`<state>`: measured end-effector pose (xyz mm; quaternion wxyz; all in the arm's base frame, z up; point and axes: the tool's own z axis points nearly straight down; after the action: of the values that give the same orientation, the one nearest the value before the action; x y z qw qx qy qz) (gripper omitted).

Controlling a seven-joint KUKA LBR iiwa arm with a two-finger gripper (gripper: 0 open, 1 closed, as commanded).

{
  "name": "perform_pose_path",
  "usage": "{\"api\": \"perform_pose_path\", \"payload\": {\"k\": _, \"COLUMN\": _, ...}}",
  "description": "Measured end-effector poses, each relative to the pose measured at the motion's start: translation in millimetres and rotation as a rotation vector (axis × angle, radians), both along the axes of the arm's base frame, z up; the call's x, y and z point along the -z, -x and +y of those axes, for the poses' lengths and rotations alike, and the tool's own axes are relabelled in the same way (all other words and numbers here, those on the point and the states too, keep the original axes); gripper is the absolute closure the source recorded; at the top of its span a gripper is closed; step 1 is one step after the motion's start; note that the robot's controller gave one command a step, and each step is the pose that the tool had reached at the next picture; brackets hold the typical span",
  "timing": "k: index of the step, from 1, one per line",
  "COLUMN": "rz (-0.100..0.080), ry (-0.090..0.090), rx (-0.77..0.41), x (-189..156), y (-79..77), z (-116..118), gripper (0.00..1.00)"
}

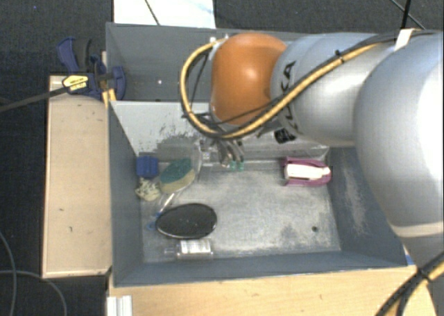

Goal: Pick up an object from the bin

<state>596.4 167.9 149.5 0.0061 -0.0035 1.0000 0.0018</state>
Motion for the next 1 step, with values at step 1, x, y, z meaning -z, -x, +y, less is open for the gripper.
{"api": "perform_pose_path", "payload": {"k": 1, "rz": 0.009, "ry": 0.002, "rx": 0.002, "x": 5.4, "y": 2.8, "z": -0.1, "gripper": 0.0}}
